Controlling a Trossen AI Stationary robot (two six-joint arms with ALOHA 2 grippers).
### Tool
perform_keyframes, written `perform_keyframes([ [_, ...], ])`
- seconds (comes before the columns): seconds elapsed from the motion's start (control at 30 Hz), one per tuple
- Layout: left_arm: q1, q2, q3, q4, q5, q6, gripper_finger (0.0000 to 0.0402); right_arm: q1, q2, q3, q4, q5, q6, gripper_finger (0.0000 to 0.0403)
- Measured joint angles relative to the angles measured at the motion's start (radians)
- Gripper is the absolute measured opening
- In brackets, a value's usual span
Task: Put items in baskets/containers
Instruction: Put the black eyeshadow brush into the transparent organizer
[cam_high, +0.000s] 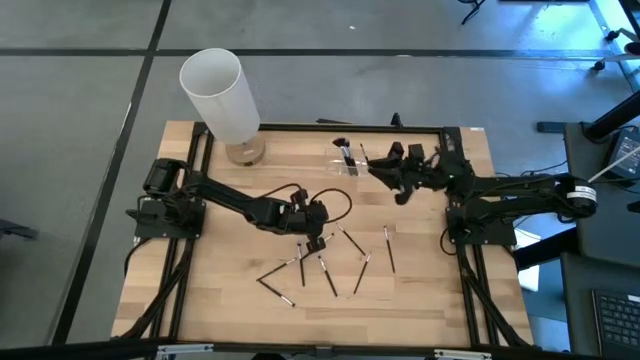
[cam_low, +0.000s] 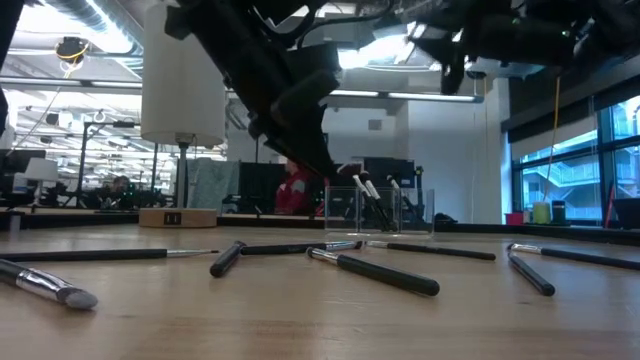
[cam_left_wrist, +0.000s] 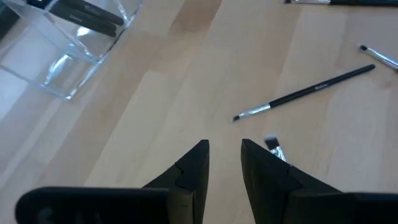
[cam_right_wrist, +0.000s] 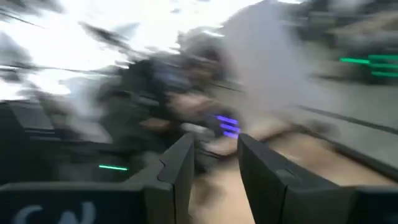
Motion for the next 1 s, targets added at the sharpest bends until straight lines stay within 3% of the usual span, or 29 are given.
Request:
perform_keyframes([
  [0.17, 0.000, 0.001, 0.000, 0.000, -0.071, -0.008, 0.0088, 0.017, -0.045, 0.093, -0.432, 0.338, -0.124, 0.0123],
  [0.4, 0.000, 0.052, 0.000, 0.005, -0.082, -0.028, 0.0088, 0.097, -0.120, 0.180, -0.626, 0.385, -0.221, 0.0123],
  [0.63, -0.001, 0.080, 0.000, -0.015, 0.045, -0.035, 0.0088, 0.158, -0.268, 0.199, -0.864, 0.633, -0.213, 0.0123],
  [0.83, -0.001, 0.036, 0.000, -0.067, 0.110, -0.029, 0.0088, 0.190, -0.329, 0.199, -0.906, 0.647, -0.201, 0.0123],
  [1.0, -0.004, -0.032, 0.000, -0.189, 0.247, -0.064, 0.0088, 0.202, -0.324, 0.199, -0.906, 0.647, -0.202, 0.0123],
])
